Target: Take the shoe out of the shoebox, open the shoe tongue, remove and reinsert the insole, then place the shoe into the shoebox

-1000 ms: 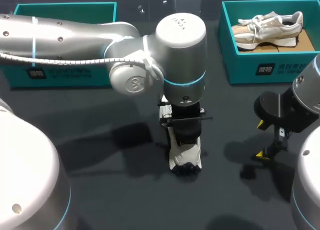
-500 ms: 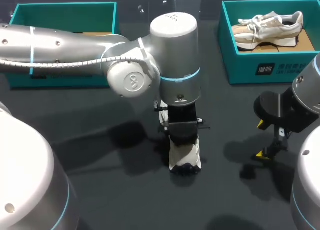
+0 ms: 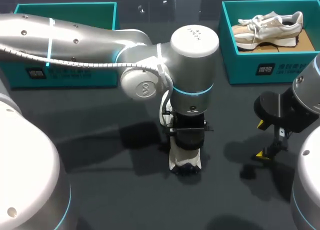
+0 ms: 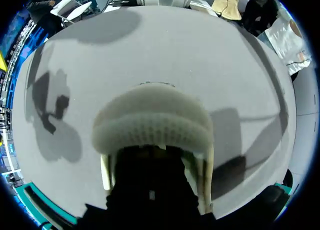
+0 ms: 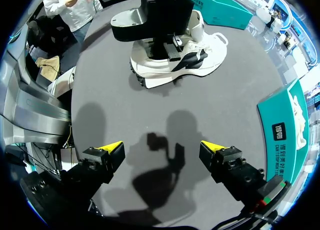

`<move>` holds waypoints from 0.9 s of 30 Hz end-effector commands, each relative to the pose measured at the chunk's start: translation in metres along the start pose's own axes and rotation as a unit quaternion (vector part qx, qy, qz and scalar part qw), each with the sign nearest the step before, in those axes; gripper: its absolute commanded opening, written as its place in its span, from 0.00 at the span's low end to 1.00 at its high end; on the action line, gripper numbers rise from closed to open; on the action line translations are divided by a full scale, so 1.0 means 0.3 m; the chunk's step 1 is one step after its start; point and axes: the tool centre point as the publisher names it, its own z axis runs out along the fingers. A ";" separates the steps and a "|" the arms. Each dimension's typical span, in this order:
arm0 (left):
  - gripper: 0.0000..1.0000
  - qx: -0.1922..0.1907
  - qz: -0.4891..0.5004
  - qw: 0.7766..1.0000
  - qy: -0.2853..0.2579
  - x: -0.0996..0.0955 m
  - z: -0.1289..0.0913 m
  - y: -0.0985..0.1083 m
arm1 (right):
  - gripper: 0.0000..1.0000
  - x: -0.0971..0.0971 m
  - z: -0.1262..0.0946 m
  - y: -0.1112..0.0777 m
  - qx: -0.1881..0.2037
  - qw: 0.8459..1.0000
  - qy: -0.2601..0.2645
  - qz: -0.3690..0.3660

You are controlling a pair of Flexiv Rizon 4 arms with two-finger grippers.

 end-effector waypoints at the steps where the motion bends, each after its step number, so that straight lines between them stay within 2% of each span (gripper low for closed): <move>1: 0.00 -0.004 0.005 1.000 -0.016 0.041 -0.042 0.013 | 1.00 0.007 0.001 -0.004 0.000 1.000 -0.002 0.000; 8: 0.00 -0.007 0.026 0.998 -0.052 0.014 -0.175 -0.006 | 1.00 0.007 0.001 -0.004 0.000 1.000 -0.002 0.000; 11: 0.00 -0.025 0.027 0.998 -0.052 -0.011 -0.210 -0.010 | 1.00 0.007 0.001 -0.004 0.000 1.000 -0.002 0.000; 18: 0.00 -0.044 0.016 0.998 -0.031 -0.048 -0.189 0.010 | 1.00 0.007 0.001 -0.004 0.000 1.000 -0.002 0.000; 27: 0.00 -0.042 -0.004 0.999 0.004 -0.029 -0.143 0.025 | 1.00 0.007 0.001 -0.004 0.000 1.000 -0.002 0.000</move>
